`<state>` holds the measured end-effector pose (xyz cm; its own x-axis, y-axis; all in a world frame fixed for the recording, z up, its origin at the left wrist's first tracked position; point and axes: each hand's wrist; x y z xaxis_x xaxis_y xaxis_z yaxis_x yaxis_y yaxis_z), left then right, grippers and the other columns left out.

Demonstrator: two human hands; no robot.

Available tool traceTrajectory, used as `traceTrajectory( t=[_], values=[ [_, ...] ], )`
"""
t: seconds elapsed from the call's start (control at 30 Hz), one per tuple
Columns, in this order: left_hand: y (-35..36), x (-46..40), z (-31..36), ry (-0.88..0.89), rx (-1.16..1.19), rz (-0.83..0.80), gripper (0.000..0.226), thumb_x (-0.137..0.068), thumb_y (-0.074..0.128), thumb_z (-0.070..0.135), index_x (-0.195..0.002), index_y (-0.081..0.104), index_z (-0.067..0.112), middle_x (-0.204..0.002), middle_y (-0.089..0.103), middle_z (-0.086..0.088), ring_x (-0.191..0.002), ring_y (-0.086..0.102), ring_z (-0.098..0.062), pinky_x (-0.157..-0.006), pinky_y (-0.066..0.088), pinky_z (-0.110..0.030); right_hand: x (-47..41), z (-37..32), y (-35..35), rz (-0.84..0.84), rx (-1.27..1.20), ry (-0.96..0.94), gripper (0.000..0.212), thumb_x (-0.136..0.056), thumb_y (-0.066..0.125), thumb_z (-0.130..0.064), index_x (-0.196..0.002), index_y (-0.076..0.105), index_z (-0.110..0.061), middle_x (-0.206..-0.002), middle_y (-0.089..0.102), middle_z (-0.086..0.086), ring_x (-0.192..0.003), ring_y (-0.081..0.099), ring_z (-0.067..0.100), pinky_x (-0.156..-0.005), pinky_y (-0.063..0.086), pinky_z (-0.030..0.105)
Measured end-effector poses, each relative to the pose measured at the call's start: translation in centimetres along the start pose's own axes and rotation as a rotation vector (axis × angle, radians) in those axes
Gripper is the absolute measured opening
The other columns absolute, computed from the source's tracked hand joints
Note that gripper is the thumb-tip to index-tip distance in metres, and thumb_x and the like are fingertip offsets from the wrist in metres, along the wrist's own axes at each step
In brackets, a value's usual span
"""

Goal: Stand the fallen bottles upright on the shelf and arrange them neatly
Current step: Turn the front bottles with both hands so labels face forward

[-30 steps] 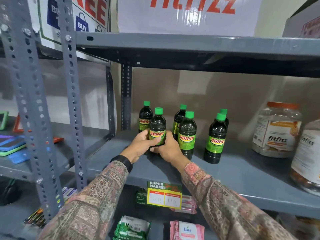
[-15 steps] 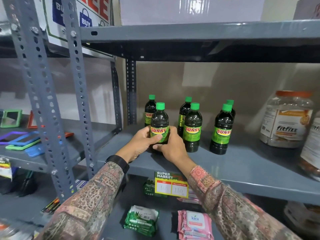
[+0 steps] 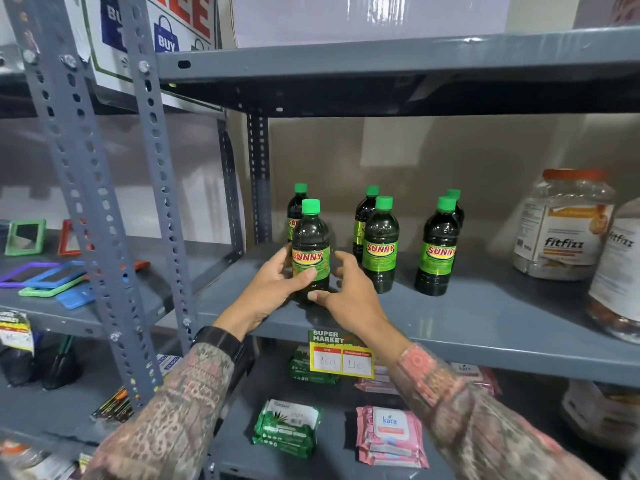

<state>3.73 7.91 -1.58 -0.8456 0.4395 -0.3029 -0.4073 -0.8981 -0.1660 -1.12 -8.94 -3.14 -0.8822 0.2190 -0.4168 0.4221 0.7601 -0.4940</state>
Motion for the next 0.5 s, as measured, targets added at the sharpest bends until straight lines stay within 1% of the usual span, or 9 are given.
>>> traceTrajectory(
  t=[0.03,0.07,0.1,0.17,0.23,0.3,0.37,0.43,0.5],
  values=[
    [0.2,0.5,0.0,0.018,-0.026,0.052,0.065,-0.089,0.081,0.03,-0.145,0.052,0.041,-0.138,0.066,0.022,-0.13,0.061,-0.005,-0.113,0.048,-0.031,0.4,0.5,-0.7,-0.004,0.012,0.012,0.085,-0.08,0.087,-0.03,-0.15,0.041,-0.026,-0.137,0.06,-0.002,-0.125,0.059,0.019,-0.102,0.051,0.04],
    [0.4,1.2,-0.1,0.046,-0.053,0.168,0.072,-0.088,0.082,0.035,-0.151,0.047,0.041,-0.144,0.059,0.022,-0.133,0.056,-0.003,-0.115,0.044,-0.032,0.8,1.1,-1.6,-0.002,0.03,0.022,0.079,-0.081,0.086,-0.03,-0.148,0.044,-0.028,-0.134,0.061,-0.003,-0.121,0.061,0.018,-0.099,0.052,0.04],
    [0.9,1.8,-0.4,0.1,-0.078,0.322,0.071,-0.089,0.08,0.038,-0.152,0.047,0.04,-0.147,0.056,0.019,-0.134,0.054,-0.002,-0.115,0.042,-0.032,1.2,1.7,-2.6,0.009,0.046,0.032,0.073,-0.081,0.085,-0.029,-0.144,0.048,-0.028,-0.128,0.062,-0.006,-0.115,0.063,0.016,-0.095,0.053,0.038],
    [2.6,3.1,-0.7,0.283,-0.078,0.604,0.047,-0.093,0.073,0.035,-0.138,0.06,0.042,-0.134,0.066,0.02,-0.124,0.062,0.0,-0.107,0.049,-0.028,1.6,2.8,-4.6,0.083,0.061,0.055,0.062,-0.081,0.083,-0.027,-0.136,0.053,-0.025,-0.115,0.063,-0.007,-0.102,0.065,0.014,-0.087,0.055,0.037],
    [4.7,3.9,-0.3,0.441,-0.121,0.701,0.028,-0.096,0.066,0.03,-0.119,0.068,0.046,-0.116,0.071,0.022,-0.109,0.068,-0.003,-0.093,0.056,-0.022,1.5,3.6,-6.1,0.204,0.072,0.062,0.058,-0.079,0.082,-0.025,-0.128,0.051,-0.023,-0.11,0.061,-0.004,-0.099,0.064,0.017,-0.085,0.054,0.039],
    [7.1,3.3,0.3,0.505,-0.203,0.622,0.021,-0.098,0.065,0.029,-0.114,0.071,0.042,-0.11,0.072,0.021,-0.102,0.07,-0.005,-0.084,0.058,-0.022,1.0,4.2,-6.9,0.278,0.097,0.067,0.064,-0.077,0.084,-0.024,-0.13,0.048,-0.022,-0.116,0.06,-0.001,-0.107,0.063,0.022,-0.087,0.052,0.039],
    [9.4,1.7,1.0,0.47,-0.23,0.472,0.023,-0.097,0.066,0.034,-0.119,0.072,0.036,-0.11,0.074,0.019,-0.103,0.071,-0.003,-0.087,0.06,-0.024,0.1,4.6,-7.5,0.26,0.113,0.085,0.081,-0.075,0.088,-0.025,-0.142,0.042,-0.017,-0.131,0.056,0.005,-0.122,0.058,0.025,-0.099,0.049,0.042],
    [11.3,-0.3,1.5,0.328,-0.209,0.298,0.044,-0.093,0.066,0.046,-0.136,0.064,0.034,-0.12,0.071,0.022,-0.113,0.067,0.002,-0.099,0.056,-0.027,-1.0,4.9,-7.8,0.187,0.093,0.102,0.097,-0.074,0.089,-0.024,-0.152,0.034,-0.01,-0.144,0.052,0.01,-0.133,0.053,0.028,-0.108,0.046,0.045],
    [12.7,-2.5,1.5,0.186,-0.21,0.176,0.074,-0.089,0.067,0.056,-0.155,0.042,0.036,-0.125,0.059,0.034,-0.118,0.059,0.005,-0.105,0.049,-0.031,-2.1,5.3,-8.1,0.126,0.074,0.125,0.106,-0.074,0.088,-0.021,-0.158,0.025,-0.006,-0.15,0.05,0.012,-0.139,0.05,0.029,-0.11,0.044,0.04]
  ],
)
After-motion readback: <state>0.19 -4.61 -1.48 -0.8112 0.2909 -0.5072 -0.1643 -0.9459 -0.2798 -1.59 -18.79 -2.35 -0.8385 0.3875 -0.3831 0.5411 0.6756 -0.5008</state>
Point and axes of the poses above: each hand's wrist, its own x-axis away from the middle knuckle, its own y-axis out of the palm, z = x × y
